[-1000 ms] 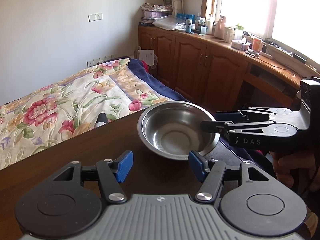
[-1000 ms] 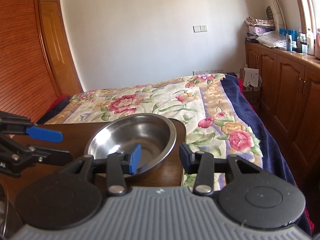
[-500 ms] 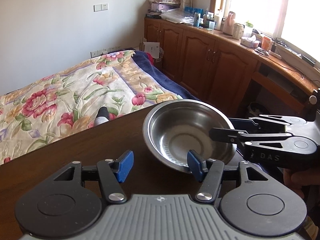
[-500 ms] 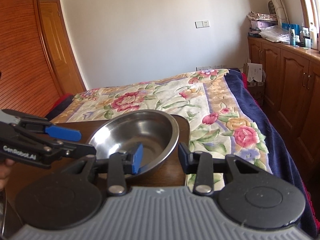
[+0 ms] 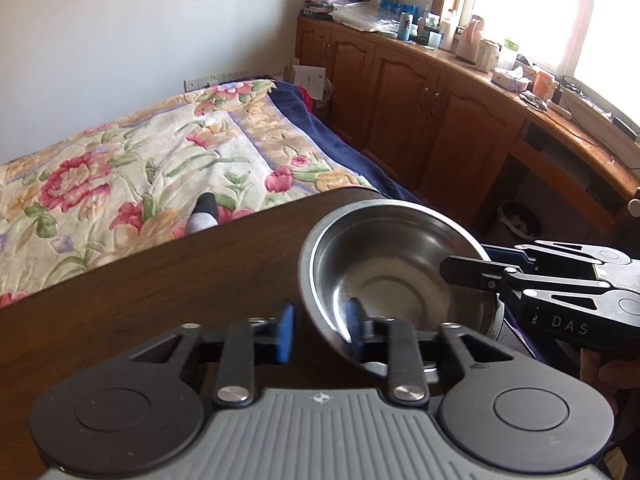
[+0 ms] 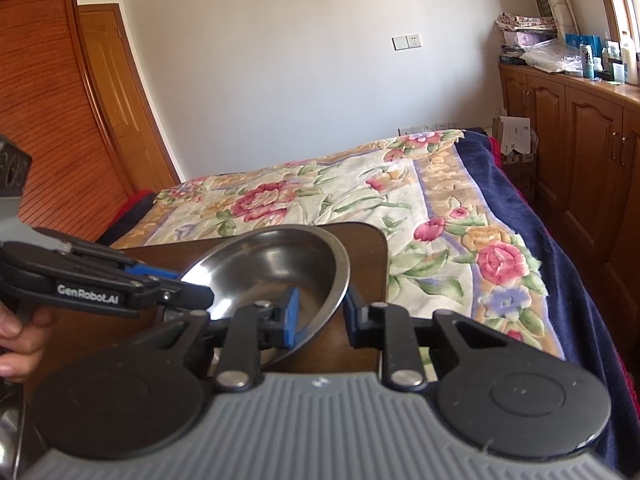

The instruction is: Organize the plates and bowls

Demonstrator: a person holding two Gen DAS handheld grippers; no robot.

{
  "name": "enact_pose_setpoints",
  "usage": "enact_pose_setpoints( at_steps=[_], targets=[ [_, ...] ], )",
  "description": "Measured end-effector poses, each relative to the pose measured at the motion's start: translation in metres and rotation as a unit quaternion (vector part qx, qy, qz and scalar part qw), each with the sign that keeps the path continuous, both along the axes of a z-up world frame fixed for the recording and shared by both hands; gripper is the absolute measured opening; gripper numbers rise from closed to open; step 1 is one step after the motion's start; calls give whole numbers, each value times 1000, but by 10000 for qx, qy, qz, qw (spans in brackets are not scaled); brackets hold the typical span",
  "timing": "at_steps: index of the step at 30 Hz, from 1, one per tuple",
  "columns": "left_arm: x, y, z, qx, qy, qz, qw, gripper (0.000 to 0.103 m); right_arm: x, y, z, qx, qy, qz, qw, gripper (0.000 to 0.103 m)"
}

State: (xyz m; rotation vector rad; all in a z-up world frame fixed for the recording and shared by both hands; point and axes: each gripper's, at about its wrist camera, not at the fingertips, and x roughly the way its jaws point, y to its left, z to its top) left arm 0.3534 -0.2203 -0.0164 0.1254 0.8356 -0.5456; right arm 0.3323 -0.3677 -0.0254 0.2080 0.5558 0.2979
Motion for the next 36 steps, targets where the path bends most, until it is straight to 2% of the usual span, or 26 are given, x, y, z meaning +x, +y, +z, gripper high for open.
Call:
enact_pose_setpoints(
  at_steps=[14,24,36],
  targets=[
    [-26,10,19,7,-42,-140,9999,15,-16,3,9,-102,-51,-180,9998,13],
    [-58,25,59,-231,-374,-259,9987,15,-39,13,41,-243,-332,-196,9990,12],
    [-96,54,78,-373,-563,-287,9973,13,-66,34,68,-454,-582,-88,9972,13]
  ],
)
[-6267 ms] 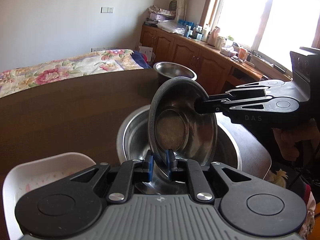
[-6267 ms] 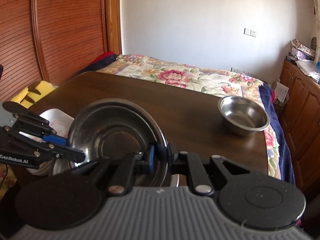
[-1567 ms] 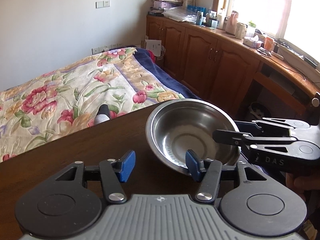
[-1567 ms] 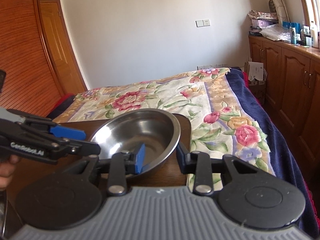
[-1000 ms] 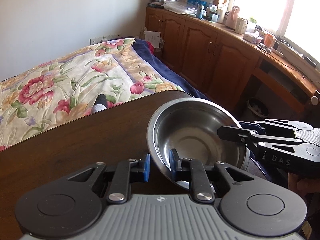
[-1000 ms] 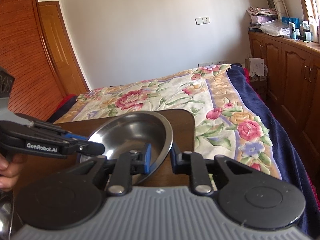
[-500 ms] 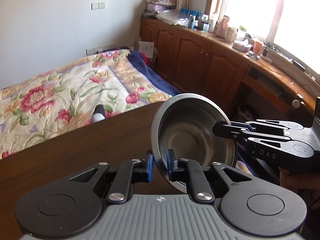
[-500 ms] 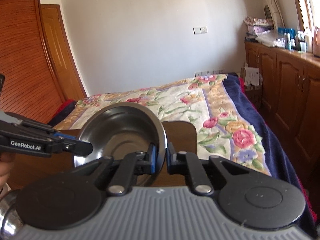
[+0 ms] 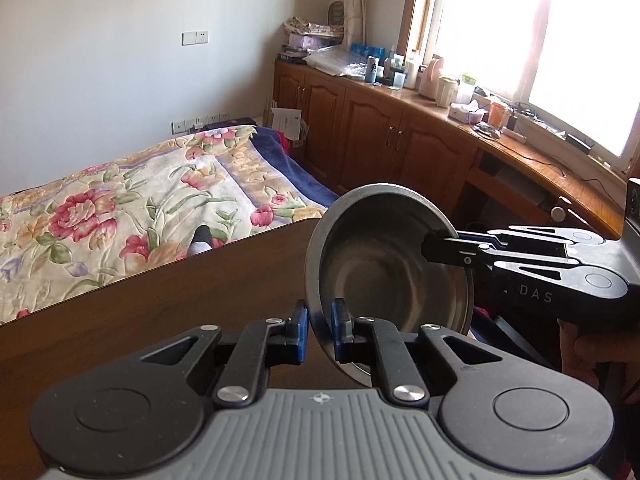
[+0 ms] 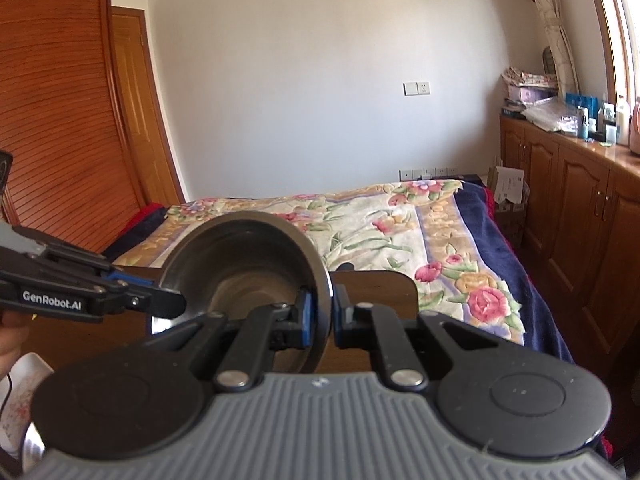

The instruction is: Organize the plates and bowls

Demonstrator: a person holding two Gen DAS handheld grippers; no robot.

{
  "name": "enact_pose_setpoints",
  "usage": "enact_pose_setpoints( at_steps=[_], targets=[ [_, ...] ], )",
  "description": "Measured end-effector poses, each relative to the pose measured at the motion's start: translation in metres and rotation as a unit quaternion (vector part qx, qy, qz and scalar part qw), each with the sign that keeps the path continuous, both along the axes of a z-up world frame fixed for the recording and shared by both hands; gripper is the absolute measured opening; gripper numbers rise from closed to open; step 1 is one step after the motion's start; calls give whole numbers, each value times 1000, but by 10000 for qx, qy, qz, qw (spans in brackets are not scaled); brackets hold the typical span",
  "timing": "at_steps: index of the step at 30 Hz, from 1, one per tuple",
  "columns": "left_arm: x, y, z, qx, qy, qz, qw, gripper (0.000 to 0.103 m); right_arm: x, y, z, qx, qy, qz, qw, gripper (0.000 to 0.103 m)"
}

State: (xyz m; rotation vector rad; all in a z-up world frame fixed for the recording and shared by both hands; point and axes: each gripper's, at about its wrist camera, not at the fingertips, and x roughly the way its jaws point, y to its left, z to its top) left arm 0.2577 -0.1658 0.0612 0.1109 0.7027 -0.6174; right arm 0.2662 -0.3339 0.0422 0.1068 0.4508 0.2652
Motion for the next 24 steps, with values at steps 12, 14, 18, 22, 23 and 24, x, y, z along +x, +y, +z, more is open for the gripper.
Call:
enact_pose_setpoints(
  at_steps=[12,14,18,22,23,24],
  targets=[
    [-32,30,8,-150,-111,8,9998,13,-25,22,14,-176,-152,122,9997,13],
    [-38,35,9,-171,-121,11,9998,13,-30,27,15,-212,-165,144,9995,13],
    [-46,45,9,-219,-128,22,9997,13,-39,35,18,-335,-216,196,9990,13],
    [-53,53,8,-232,-129,46,9996,13,-44,44,19,-468,-262,241,9983,13],
    [-55,55,7,-232,-135,51,9996,13,-44,45,20,-479,-266,259,9982,13],
    [-56,58,7,-237,-139,55,9996,13,-46,48,20,-483,-266,271,9981,13]
  ],
)
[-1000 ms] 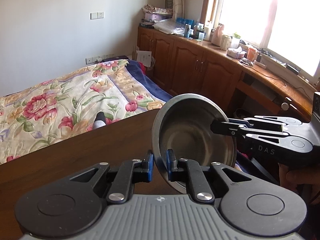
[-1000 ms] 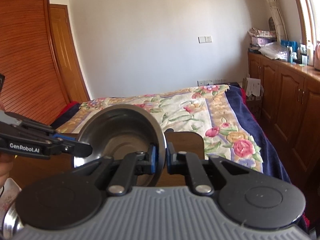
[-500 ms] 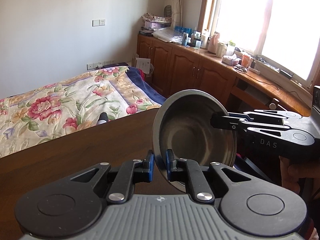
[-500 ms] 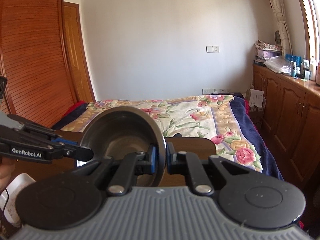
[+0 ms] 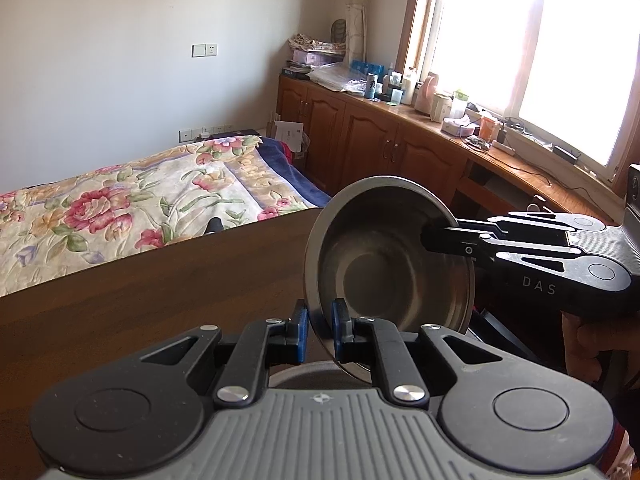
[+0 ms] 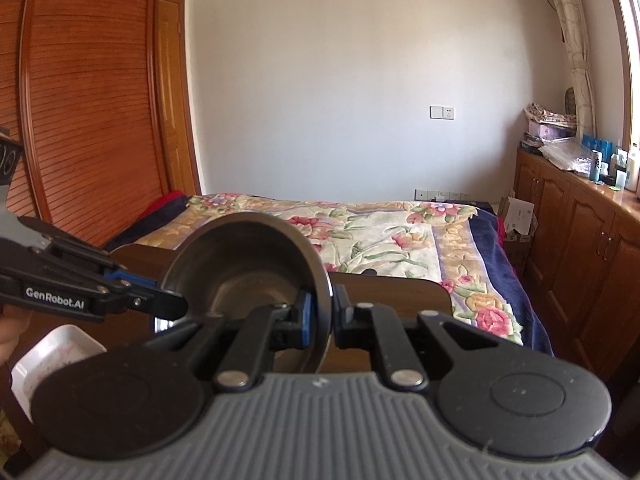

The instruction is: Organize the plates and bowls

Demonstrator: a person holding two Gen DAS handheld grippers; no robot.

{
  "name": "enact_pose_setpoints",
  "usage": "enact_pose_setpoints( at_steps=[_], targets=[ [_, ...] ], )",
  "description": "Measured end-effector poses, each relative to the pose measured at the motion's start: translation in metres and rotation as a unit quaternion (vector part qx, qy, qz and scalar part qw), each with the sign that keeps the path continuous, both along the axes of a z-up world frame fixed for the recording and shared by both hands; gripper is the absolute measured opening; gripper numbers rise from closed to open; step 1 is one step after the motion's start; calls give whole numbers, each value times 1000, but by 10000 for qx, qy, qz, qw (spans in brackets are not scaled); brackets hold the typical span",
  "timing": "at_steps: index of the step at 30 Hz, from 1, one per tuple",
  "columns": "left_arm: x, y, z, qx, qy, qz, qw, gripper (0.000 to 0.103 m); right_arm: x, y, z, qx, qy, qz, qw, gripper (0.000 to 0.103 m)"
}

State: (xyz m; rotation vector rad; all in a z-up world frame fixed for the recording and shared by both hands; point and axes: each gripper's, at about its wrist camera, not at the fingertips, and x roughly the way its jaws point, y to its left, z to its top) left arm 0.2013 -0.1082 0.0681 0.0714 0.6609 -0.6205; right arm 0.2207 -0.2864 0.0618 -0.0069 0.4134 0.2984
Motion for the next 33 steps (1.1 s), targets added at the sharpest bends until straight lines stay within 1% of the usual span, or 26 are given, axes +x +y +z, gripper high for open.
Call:
enact_pose_setpoints(
  at_steps=[7,16,22,24,28,33],
  targets=[
    [-12,16,-8,-30,-3,64,10000,13,-8,13,-5,18,71,99,9999,13],
    [-32,34,-32,5,96,190,9998,13,-24,33,-21,-38,189,222,9996,13],
    [-44,47,-44,-18,143,313,9994,13,-32,42,-29,40,272,357,9990,13],
    [-49,49,-49,4,142,360,9992,13,-34,46,-31,60,303,402,9987,13],
    [-55,54,-60,-14,267,448,9986,13,-39,52,-39,51,352,469,9983,13],
    [-63,54,-67,-12,322,515,9982,13,-45,53,-50,96,474,472,9977,13]
  ],
)
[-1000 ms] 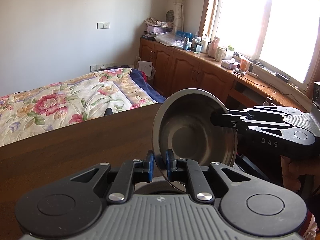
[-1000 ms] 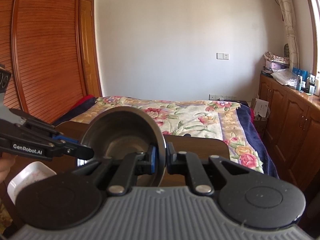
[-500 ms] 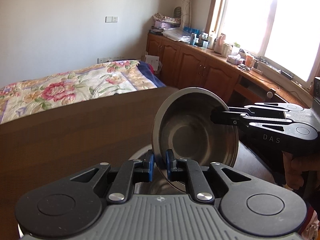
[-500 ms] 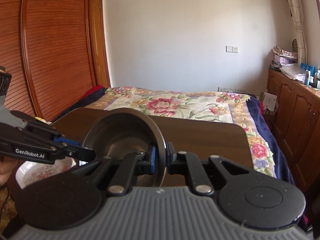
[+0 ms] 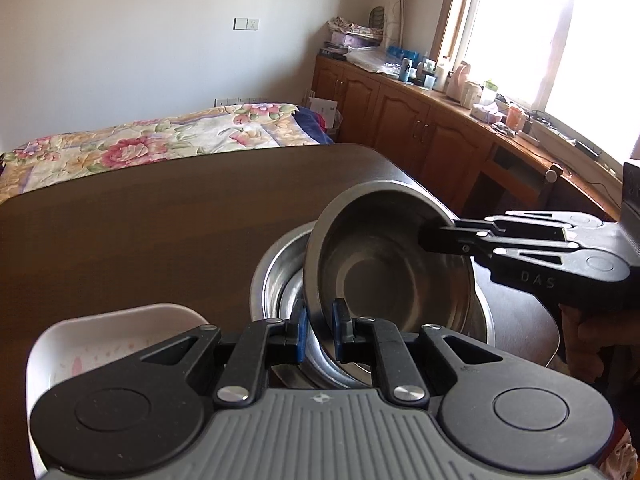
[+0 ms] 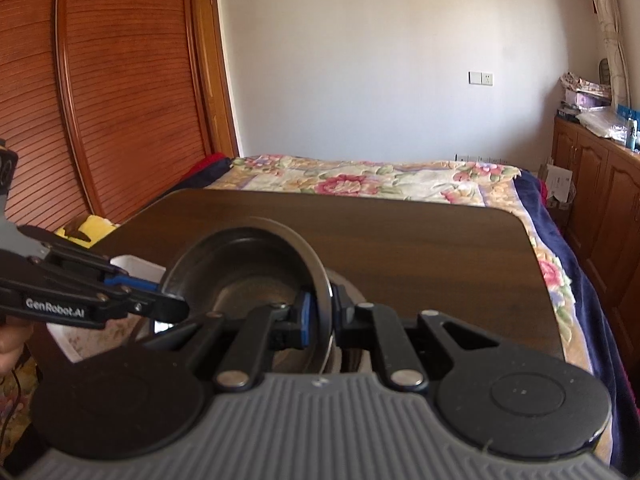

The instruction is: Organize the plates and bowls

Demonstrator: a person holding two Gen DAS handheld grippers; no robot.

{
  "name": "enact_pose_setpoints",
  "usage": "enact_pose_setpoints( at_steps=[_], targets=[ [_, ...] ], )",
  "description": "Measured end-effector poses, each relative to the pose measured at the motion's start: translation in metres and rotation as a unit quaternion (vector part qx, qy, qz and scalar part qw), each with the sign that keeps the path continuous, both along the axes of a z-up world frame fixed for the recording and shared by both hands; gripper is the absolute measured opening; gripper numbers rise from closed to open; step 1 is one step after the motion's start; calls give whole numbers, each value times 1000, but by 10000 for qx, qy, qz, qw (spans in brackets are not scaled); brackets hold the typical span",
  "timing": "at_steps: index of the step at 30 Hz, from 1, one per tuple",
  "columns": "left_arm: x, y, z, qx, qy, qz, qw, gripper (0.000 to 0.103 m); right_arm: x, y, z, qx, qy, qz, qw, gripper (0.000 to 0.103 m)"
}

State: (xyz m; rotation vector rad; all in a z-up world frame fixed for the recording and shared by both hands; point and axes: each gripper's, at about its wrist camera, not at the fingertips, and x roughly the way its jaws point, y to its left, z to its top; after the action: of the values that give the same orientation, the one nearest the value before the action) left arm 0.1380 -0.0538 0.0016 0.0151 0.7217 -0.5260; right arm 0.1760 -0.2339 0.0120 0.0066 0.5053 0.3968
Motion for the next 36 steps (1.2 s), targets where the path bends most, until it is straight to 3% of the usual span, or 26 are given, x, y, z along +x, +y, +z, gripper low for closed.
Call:
enact_pose_setpoints(
  at_steps=[24,36],
  targets=[
    [0,-1,-15,-42,44,320,9995,15,1,3,-22,100,-164,-123,9997,16],
    [-16,12,-12,-322,-175,417,9985,15,-16,8,-11,-18,-629,-289,9976,22]
  ],
)
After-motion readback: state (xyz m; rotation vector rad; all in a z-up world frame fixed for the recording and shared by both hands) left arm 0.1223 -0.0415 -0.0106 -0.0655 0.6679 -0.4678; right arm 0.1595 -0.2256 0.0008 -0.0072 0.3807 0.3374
